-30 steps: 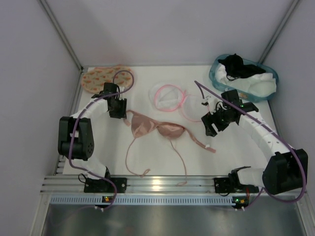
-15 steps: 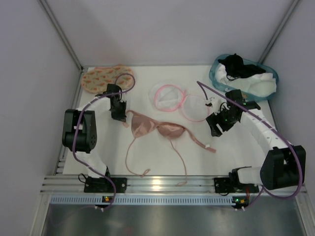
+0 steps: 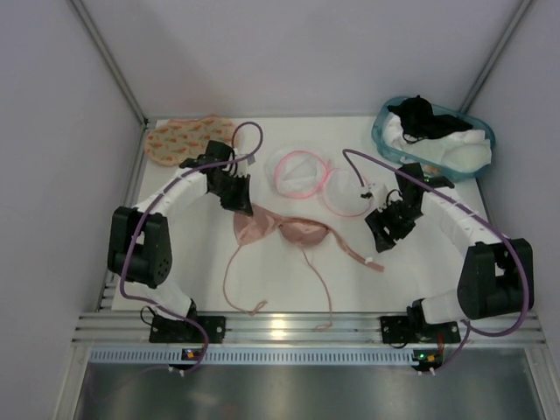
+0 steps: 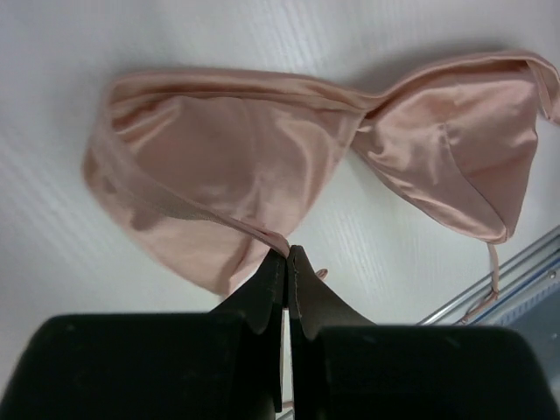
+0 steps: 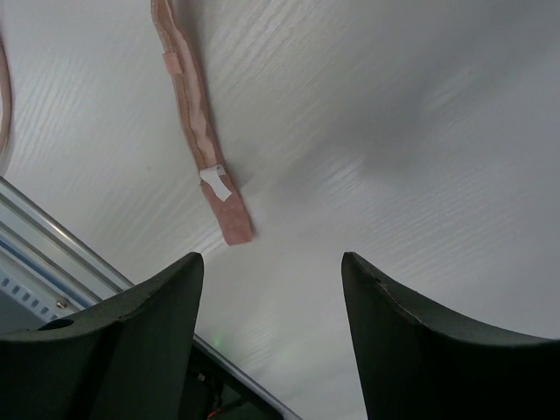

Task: Place the bra in the laundry bag and zip it closed
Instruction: Adjust the bra at the center of the board.

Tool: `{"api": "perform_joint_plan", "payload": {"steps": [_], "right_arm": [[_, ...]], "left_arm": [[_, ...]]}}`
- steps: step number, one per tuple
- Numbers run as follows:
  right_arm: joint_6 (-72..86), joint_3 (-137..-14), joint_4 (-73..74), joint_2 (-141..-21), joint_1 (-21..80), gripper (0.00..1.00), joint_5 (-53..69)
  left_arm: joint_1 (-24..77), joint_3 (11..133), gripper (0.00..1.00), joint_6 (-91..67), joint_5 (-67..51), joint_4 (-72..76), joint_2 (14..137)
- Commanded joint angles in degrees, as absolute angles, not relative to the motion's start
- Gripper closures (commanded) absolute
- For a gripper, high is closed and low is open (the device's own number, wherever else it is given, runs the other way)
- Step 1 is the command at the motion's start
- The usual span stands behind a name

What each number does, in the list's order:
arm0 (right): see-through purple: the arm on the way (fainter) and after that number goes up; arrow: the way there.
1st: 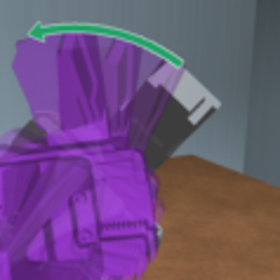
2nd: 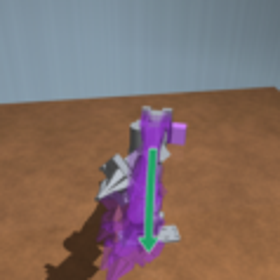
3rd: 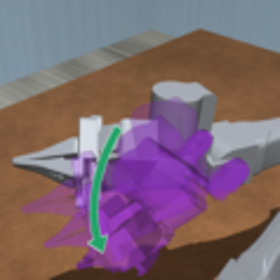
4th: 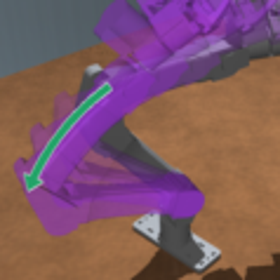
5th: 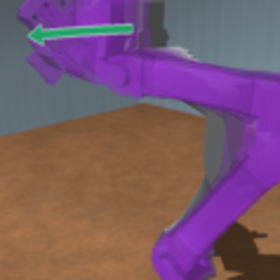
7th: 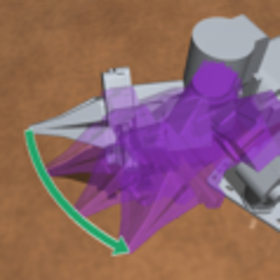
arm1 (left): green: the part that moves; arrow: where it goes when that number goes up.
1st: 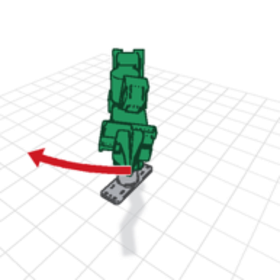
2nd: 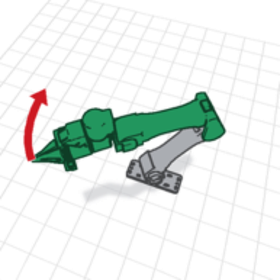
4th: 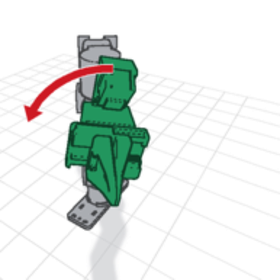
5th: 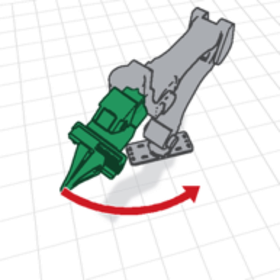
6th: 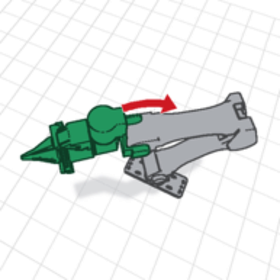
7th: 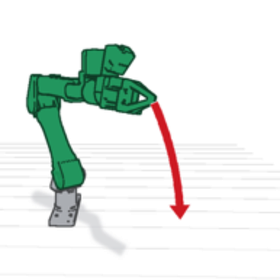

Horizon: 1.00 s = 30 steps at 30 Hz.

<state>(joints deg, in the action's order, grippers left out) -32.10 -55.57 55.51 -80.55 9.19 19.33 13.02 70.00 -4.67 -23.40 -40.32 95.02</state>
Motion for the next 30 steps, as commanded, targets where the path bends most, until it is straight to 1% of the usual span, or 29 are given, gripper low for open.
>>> {"api": "perform_joint_plan", "payload": {"steps": [1, 6, 10, 11, 12, 13, 14, 16, 17, 18, 26, 30], "right_arm": [[-34.1, -58.7, 58.2, -81.0, 8.4, 0.35, 21.9], [-35.2, -58.8, 59.5, -81.7, 8.7, 0.36, 23.9], [-35.7, -58.2, 58.5, -82.8, 10.1, 0.35, 25.3], [-35.7, -57.6, 58.0, -83.1, 10.5, 0.35, 25.3], [-35.6, -57.2, 57.0, -83.9, 11.5, 0.35, 25.3], [-35.4, -56.9, 56.3, -84.4, 12.0, 0.34, 25.3], [-35.3, -56.3, 55.8, -85.3, 12.6, 0.35, 25.3], [-35.0, -55.4, 53.9, -86.2, 14.1, 0.35, 24.7], [-35.0, -55.0, 53.3, -86.9, 14.4, 0.35, 24.3], [-35.0, -54.8, 52.7, -87.2, 15.2, 0.35, 23.9], [-34.1, -50.9, 48.1, -87.0, 19.9, 0.37, 18.7], [-33.6, -48.3, 45.5, -88.4, 24.4, 0.38, 15.0]], "left_arm": [[16.5, 70.0, 1.00, -6.3, -28.8, -42.5, 97.6], [19.4, 69.4, 1.00, -6.9, -30.3, -41.8, 103.9], [20.0, 69.3, 0.87, -7.6, -29.9, -41.5, 108.4], [20.0, 69.4, 0.82, -7.6, -29.4, -41.3, 108.8], [20.0, 69.5, 0.78, -7.6, -29.3, -41.3, 108.9], [20.0, 69.7, 0.76, -7.5, -29.4, -41.4, 108.7], [20.0, 70.0, 0.70, -7.3, -29.5, -41.5, 107.6], [20.0, 70.4, 0.67, -6.2, -30.8, -41.4, 106.1], [20.0, 70.6, 0.61, -5.8, -30.9, -41.4, 104.0], [20.0, 70.8, 0.58, -5.4, -31.2, -41.3, 102.8], [20.0, 71.5, 0.55, -3.9, -36.1, -38.9, 90.6], [19.8, 70.7, 0.54, -4.3, -36.5, -37.6, 86.5]]}}
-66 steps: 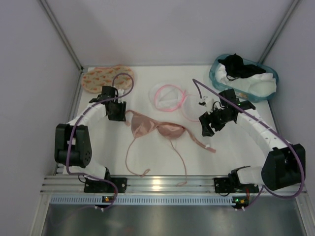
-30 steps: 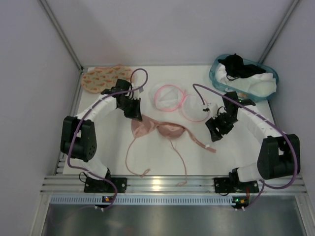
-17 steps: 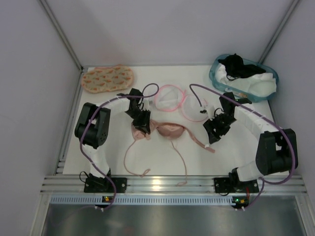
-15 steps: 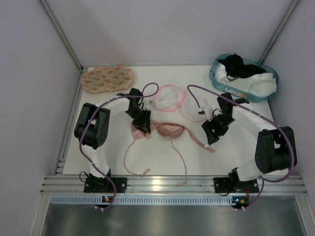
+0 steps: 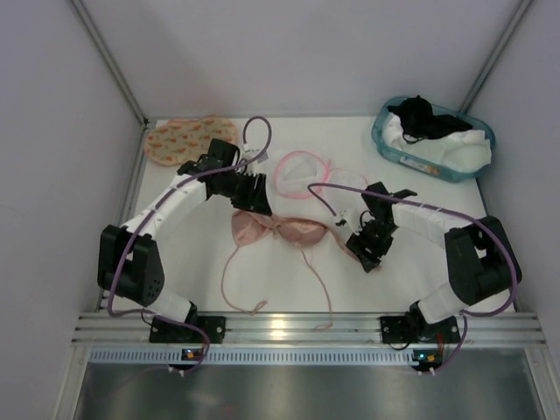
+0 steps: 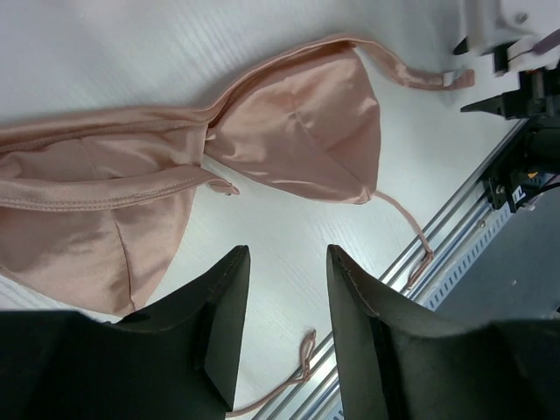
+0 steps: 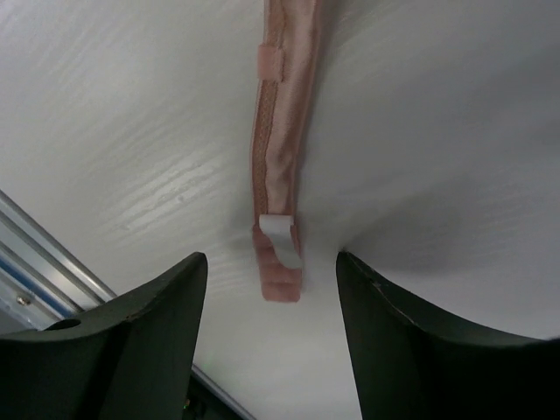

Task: Place the bra in the laundry bag and zip it closed
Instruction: Adjust the bra at the center of the board.

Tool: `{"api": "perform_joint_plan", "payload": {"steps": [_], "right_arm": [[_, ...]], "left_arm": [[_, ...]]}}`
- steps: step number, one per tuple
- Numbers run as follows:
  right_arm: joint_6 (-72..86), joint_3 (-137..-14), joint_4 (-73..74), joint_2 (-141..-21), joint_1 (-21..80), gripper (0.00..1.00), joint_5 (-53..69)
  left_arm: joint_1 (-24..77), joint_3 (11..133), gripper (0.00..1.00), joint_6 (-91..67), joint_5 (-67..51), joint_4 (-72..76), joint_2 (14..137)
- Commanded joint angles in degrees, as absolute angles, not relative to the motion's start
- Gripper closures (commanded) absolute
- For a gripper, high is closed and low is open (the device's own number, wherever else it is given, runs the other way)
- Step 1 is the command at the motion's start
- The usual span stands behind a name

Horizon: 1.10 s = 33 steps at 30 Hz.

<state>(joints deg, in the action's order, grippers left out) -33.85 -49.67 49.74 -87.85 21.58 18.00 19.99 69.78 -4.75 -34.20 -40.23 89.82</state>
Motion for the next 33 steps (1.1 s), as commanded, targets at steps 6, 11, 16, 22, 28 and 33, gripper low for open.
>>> {"api": "perform_joint_plan", "payload": {"steps": [6, 11, 16, 22, 28, 33], "right_arm": [[-33.7, -42.8, 40.0, -89.3, 27.9, 0.55, 9.4], [-33.7, -44.7, 42.5, -86.6, 27.9, 0.98, 9.6], [-34.6, -54.3, 51.5, -82.2, 27.9, 1.00, 17.1], [-35.0, -64.8, 59.4, -81.6, 27.8, 1.00, 29.0], [-31.6, -73.9, 60.2, -82.8, 27.9, 1.00, 42.7], [-28.5, -82.1, 58.9, -91.1, 31.3, 1.00, 46.8]], "left_arm": [[17.3, 70.8, 0.51, -5.1, -35.0, -37.5, 82.0], [12.0, 70.4, 0.50, -6.9, -34.8, -36.4, 78.9], [7.9, 68.9, 0.40, -7.2, -34.2, -35.2, 76.6], [6.3, 67.4, 0.39, -6.5, -34.1, -35.2, 75.1], [5.6, 65.6, 0.25, -6.4, -32.3, -34.6, 73.7], [5.5, 63.7, 0.02, -7.6, -31.6, -33.0, 73.0]]}}
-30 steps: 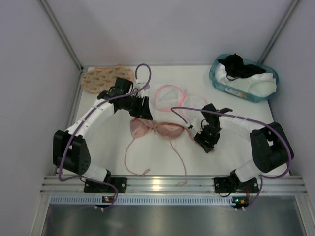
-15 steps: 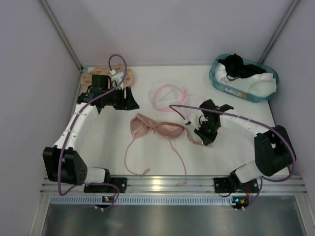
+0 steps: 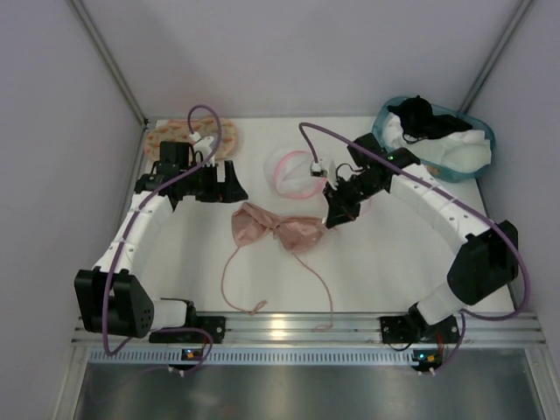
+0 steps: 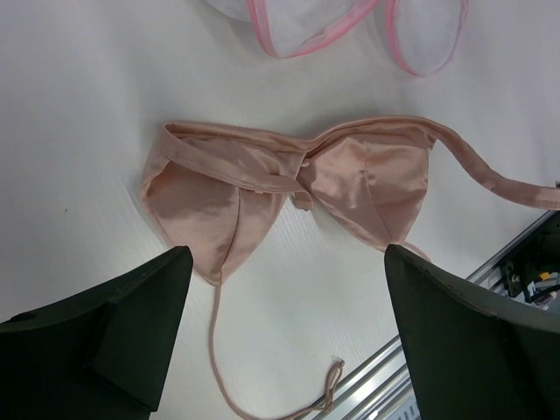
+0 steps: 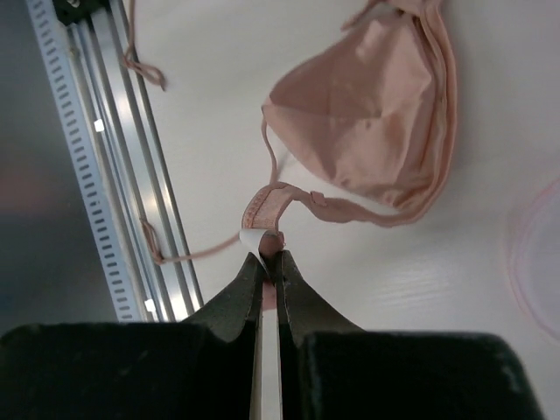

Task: Place the bra in the laundry bag and zip it closed
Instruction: Adjust the bra at the center of the board.

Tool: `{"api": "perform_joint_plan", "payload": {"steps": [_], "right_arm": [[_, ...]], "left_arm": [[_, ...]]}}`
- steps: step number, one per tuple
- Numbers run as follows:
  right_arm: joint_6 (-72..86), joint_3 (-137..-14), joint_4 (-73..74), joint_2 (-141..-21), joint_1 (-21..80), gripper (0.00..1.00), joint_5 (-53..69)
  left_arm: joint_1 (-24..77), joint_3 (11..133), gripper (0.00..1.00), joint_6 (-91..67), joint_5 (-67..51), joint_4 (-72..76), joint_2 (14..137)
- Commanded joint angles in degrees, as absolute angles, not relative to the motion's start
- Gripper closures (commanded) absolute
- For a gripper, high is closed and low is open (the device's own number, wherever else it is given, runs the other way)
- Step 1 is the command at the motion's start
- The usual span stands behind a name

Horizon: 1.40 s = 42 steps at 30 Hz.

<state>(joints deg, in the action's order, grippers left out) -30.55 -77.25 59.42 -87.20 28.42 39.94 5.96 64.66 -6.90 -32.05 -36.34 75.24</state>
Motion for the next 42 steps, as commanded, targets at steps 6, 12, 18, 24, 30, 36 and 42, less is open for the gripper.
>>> {"api": "perform_joint_plan", "payload": {"steps": [6, 12, 18, 24, 30, 36, 42], "right_arm": [[-25.8, -86.8, 56.2, -101.2, 36.0, 1.00, 48.4], [-21.0, -89.2, 50.5, -110.8, 38.5, 1.00, 48.4], [-13.3, -89.7, 43.1, -117.1, 39.3, 1.00, 51.1], [-11.4, -88.4, 41.6, -120.6, 39.3, 0.80, 50.6], [-12.1, -90.4, 43.1, -119.9, 38.7, 0.55, 48.7], [-14.1, -91.5, 44.8, -114.9, 37.0, 0.41, 47.0], [-15.3, -89.2, 44.6, -106.5, 36.7, 0.38, 46.3]], "left_arm": [[5.0, 62.1, 0.02, -7.3, -30.6, -33.0, 71.5], [4.4, 59.5, 0.02, -5.5, -29.4, -33.0, 68.2], [4.4, 56.1, 0.02, 3.4, -30.1, -33.0, 62.3], [4.4, 51.5, 0.02, 25.1, -33.5, -42.2, 53.1], [4.6, 51.0, 0.07, 49.2, -36.2, -61.6, 52.6], [16.2, 48.6, 0.24, 50.7, -28.0, -66.5, 53.3], [34.0, 46.9, 0.32, 47.9, -24.8, -66.4, 58.8]]}}
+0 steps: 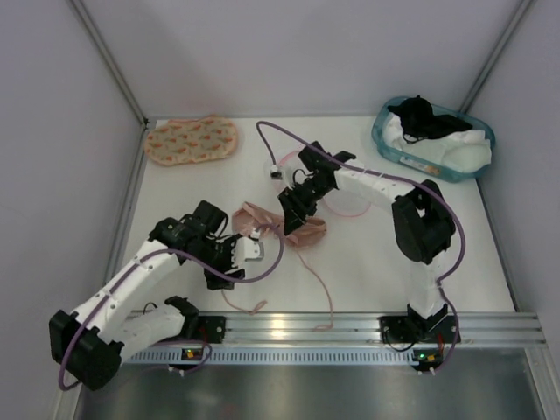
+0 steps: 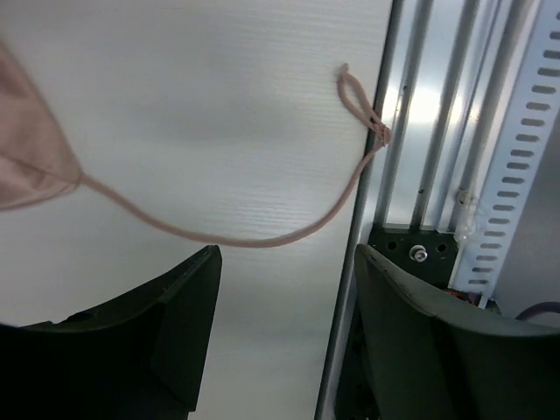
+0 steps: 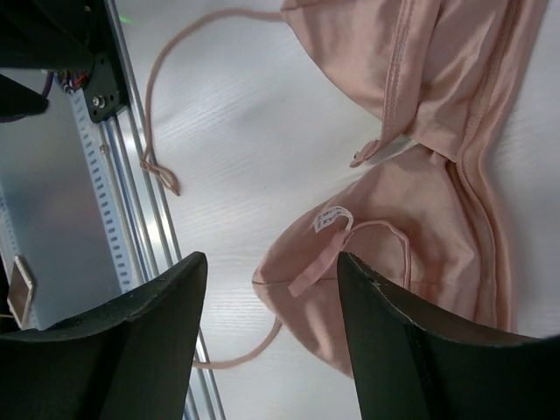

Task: Place the bra in the laundry bag and zip it closed
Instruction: Adjust the bra at the center of the board.

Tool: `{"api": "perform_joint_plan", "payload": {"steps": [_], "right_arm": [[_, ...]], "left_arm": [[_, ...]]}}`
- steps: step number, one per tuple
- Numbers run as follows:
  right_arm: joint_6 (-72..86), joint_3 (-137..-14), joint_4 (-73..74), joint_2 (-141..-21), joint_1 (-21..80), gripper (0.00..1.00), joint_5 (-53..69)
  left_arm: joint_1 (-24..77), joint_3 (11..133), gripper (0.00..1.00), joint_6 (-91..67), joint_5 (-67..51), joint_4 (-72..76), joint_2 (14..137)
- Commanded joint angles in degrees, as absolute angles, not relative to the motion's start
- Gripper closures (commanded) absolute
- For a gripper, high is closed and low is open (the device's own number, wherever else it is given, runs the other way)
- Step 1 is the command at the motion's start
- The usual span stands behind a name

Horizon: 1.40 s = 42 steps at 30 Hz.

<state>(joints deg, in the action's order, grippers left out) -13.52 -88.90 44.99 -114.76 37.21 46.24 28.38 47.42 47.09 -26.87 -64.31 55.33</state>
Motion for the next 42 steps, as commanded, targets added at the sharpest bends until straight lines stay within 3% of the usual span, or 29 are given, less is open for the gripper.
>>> {"api": "perform_joint_plan", "payload": {"steps": [1, 9, 13, 24, 27, 30, 31, 34, 42], "right_arm": [[-15.3, -88.9, 44.4, -105.7, 36.4, 0.38, 46.3], [-13.6, -83.2, 44.2, -96.8, 25.8, 0.35, 46.6], [-14.0, -78.1, 44.3, -90.2, 19.3, 0.34, 46.4], [-14.6, -68.6, 44.5, -81.3, 13.7, 0.33, 44.5], [-14.7, -68.5, 44.7, -80.8, 12.7, 0.34, 44.6], [-14.9, -68.3, 44.7, -80.4, 12.1, 0.34, 44.5], [-15.2, -68.2, 44.9, -80.5, 11.9, 0.34, 44.5], [-15.6, -68.1, 45.3, -80.6, 11.6, 0.34, 44.4], [-15.7, -68.2, 45.4, -80.7, 11.2, 0.34, 44.6]], "left_arm": [[35.5, 47.3, 0.33, 47.7, -25.0, -66.3, 60.2], [53.6, 49.3, 0.39, 36.3, -20.8, -55.4, 73.9], [58.3, 48.6, 0.40, 30.7, -22.7, -51.7, 78.7], [66.2, 48.4, 0.45, 25.8, -13.1, -42.3, 88.4], [68.6, 46.9, 0.51, 24.8, -9.1, -40.8, 90.4], [69.3, 46.8, 0.65, 23.7, -5.8, -40.3, 92.2], [69.3, 47.1, 0.78, 23.0, -5.3, -40.3, 92.6], [69.3, 48.9, 1.00, 22.7, -3.9, -40.5, 91.6], [59.6, 68.7, 1.00, 27.2, -6.0, -45.7, 86.1]]}}
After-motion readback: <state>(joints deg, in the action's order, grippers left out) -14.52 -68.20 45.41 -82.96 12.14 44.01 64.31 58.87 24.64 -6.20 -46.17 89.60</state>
